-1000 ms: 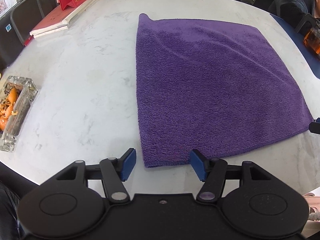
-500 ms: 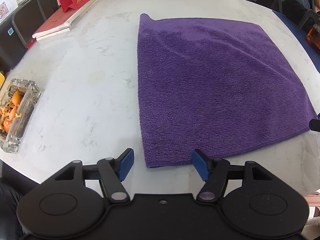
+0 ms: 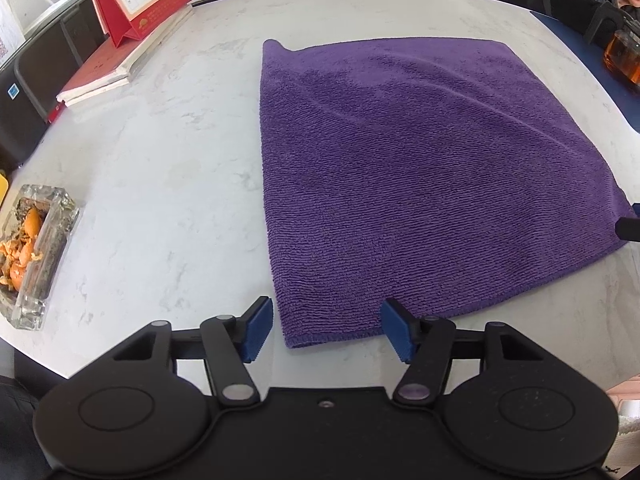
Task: Fold towel
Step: 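Lower both grippers to the purple towel edge and close on it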
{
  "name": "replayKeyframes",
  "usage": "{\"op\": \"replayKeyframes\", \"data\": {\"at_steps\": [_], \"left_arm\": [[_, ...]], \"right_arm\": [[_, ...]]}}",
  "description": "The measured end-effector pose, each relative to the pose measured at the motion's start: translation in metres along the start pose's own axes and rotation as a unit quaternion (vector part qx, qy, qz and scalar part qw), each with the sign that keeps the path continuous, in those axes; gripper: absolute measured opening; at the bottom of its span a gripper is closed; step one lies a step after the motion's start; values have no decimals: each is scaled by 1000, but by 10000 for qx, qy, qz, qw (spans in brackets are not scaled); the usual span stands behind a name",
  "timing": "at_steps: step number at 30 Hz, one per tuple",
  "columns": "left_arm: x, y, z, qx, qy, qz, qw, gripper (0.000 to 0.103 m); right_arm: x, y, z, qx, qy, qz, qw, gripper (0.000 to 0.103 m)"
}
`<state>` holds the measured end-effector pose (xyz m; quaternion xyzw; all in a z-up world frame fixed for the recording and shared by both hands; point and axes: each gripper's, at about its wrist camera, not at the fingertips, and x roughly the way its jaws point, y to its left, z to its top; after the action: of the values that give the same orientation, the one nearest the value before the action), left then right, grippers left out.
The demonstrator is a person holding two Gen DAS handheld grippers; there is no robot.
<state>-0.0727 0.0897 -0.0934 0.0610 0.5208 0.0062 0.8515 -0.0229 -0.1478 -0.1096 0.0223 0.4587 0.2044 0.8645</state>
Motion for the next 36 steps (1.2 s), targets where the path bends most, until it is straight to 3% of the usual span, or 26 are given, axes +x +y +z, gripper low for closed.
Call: {"op": "replayKeyframes", "data": {"at_steps": [6,8,11,14,16,23,31,36], "left_arm": [[-2,1,-3,-59,-96,-257,9996,31],[-2,3,-3,-76,-112,-321,9994,20],[-2,6,-2,-120,-111,-360,9992,13],[-2,11,-2,-184,-110,-436,9988,11],[-3,13,-2,-190,-122,-479,9986,10],[-7,21,-3,-236,-45,-430,9988,15],[-4,33,-5,-277,118,-300,9991,26],[-2,36,-3,-305,152,-381,9987,26]], "right_arm": [[1,3,0,-211,1,-107,9997,40],[1,2,1,-248,-2,-122,9996,29],[0,-2,1,-220,-2,-96,9997,16],[0,-5,1,-172,-12,-52,9998,16],[0,-5,1,-177,-3,-43,9998,10],[2,-6,3,-137,51,-37,9999,10],[2,-7,4,-100,93,-52,9999,10],[2,-7,5,-87,104,-63,9999,10]]}}
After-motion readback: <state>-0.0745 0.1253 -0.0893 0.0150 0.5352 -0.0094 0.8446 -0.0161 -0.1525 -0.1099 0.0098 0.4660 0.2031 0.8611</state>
